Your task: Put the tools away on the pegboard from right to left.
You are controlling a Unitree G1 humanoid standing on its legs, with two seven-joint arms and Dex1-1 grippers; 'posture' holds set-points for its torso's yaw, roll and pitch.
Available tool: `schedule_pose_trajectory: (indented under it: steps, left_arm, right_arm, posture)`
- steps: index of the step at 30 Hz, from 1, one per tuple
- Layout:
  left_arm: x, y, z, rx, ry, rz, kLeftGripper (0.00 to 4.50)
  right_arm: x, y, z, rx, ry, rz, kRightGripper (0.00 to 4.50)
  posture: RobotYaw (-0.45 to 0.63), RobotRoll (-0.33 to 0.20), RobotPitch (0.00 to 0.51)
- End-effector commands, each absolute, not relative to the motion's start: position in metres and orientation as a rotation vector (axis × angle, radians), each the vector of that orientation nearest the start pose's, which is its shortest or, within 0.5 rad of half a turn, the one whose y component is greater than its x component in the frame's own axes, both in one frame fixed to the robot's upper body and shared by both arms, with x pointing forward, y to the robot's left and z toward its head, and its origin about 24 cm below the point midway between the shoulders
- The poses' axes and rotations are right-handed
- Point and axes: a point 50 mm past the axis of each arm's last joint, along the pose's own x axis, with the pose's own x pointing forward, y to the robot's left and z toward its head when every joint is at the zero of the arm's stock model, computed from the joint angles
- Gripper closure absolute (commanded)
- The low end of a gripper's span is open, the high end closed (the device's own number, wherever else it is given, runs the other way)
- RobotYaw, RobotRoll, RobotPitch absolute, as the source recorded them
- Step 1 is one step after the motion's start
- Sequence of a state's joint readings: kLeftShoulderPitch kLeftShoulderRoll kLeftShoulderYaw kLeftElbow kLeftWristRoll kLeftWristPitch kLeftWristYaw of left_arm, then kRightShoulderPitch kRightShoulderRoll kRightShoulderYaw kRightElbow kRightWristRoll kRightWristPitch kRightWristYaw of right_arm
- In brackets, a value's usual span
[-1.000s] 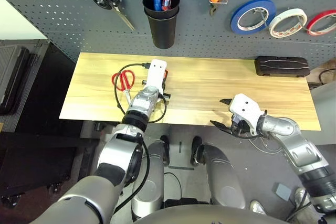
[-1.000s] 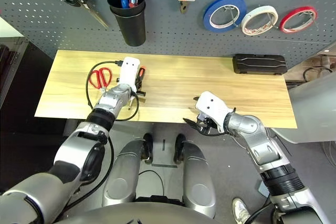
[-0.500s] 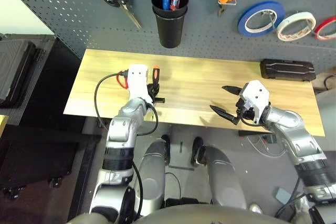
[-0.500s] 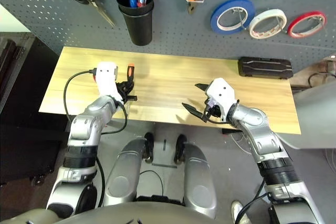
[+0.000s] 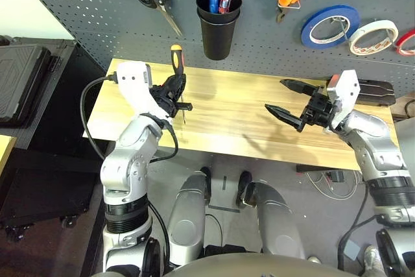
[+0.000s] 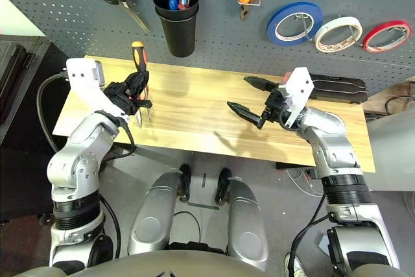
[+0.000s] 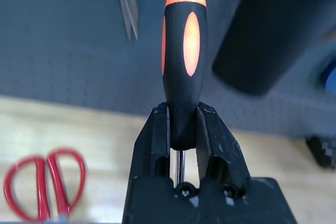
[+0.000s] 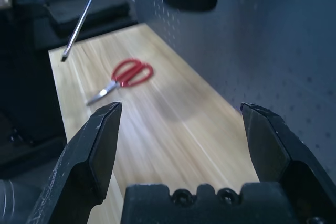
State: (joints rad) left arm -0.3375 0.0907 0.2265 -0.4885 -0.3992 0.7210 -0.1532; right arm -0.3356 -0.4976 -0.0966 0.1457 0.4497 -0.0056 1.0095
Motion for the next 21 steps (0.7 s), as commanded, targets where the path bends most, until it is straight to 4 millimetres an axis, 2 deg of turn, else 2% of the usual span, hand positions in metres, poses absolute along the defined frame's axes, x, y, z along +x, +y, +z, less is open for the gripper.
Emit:
schedule_pose_trajectory:
  steps: [1, 9, 21]
  left_arm:
    - [0.272, 0.162, 0.193, -0.256, -0.195, -0.285, 3.97]
    - [0.278, 0.168, 0.210, -0.246, -0.243, -0.291, 3.97]
    - [0.288, 0.170, 0.239, -0.244, -0.333, -0.303, 3.97]
  right_arm:
    - [0.287, -0.215, 0.146, -0.114, -0.288, 0.931, 0.00]
    - [0.284, -0.222, 0.163, -0.016, -0.468, 0.882, 0.00]
    - [0.282, -0.226, 0.167, 0.006, -0.524, 0.870, 0.00]
  posture:
    - [0.24, 0.000, 0.216]
    - [0.22, 0.000, 0.207]
    - [0.21, 0.000, 0.198]
